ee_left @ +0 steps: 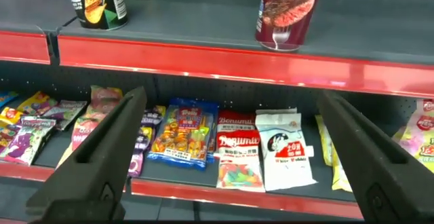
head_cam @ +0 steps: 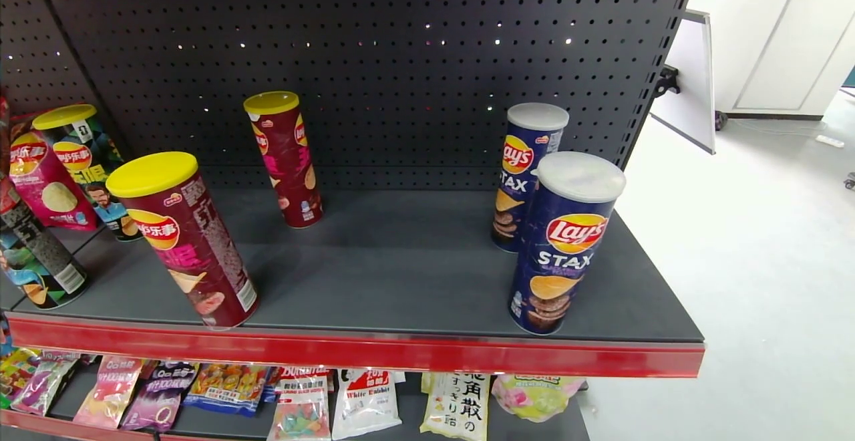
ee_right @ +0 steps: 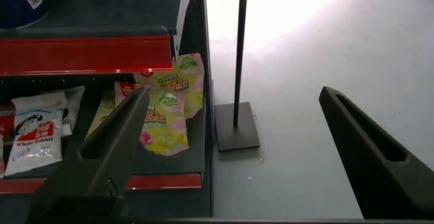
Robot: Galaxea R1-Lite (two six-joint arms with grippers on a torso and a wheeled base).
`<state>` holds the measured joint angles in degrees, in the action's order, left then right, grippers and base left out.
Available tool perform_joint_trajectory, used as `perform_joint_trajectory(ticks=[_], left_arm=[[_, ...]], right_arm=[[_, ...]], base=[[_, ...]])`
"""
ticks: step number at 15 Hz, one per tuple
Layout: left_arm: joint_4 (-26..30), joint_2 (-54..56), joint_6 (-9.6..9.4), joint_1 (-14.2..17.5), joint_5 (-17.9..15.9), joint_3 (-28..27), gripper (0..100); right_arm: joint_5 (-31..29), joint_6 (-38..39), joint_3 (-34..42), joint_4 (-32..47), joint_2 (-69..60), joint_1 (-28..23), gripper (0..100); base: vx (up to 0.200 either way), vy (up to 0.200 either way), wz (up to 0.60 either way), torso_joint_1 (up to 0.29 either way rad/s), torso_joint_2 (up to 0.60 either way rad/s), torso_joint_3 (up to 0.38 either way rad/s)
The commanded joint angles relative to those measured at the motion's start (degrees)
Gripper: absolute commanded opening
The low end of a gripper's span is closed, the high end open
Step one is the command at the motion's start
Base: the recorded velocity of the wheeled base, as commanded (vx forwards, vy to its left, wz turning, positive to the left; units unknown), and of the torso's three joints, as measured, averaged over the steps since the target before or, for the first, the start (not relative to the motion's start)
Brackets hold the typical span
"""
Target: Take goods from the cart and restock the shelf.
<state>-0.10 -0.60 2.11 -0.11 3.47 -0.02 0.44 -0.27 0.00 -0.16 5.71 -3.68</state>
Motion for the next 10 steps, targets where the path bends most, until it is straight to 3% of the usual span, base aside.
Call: perform_joint_trajectory(ticks=[1,3,5,7,8,9,10], left_arm=[[0.01,0.33,-0.09,0.02,-0.05,0.02,100],[0.01,0.33,-0.44,0.02,-0.13,0.02,100],[0.01,0.33,-0.61,0.02,-0.4,0.02,100],[0.01,0.33,-0.61,0.02,-0.4,0.02,100],[0.01,0.33,-0.61,0.02,-0.4,0.02,100],[0.01,0.33,-0.61,0.02,-0.4,0.02,100],[0.01,0.33,-0.61,0.02,-0.4,0.02,100]], right_arm=[[-0.26,-0.52,-0.09,-0.02,0.1,4.74,100],[-0.53,-1.23,-0.18,-0.02,0.62,2.63,100],[-0.35,-1.93,-0.18,-0.11,0.01,-4.58,100],[0.79,-2.28,-1.76,-1.07,0.71,-5.46,100],[3.25,-0.87,-10.02,-0.98,6.34,-4.58,100],[4.04,7.04,-27.33,-1.42,25.14,-3.44,100],[3.96,8.44,-29.97,-1.51,27.69,-3.61,100]], base=[[0.0,0.0,0.0,0.0,0.0,0.0],[0.0,0.0,0.0,0.0,0.0,0.0],[0.0,0.0,0.0,0.0,0.0,0.0],[0.0,0.0,0.0,0.0,0.0,0.0],[0.0,0.0,0.0,0.0,0.0,0.0],[0.0,0.0,0.0,0.0,0.0,0.0],[0.0,0.0,0.0,0.0,0.0,0.0]])
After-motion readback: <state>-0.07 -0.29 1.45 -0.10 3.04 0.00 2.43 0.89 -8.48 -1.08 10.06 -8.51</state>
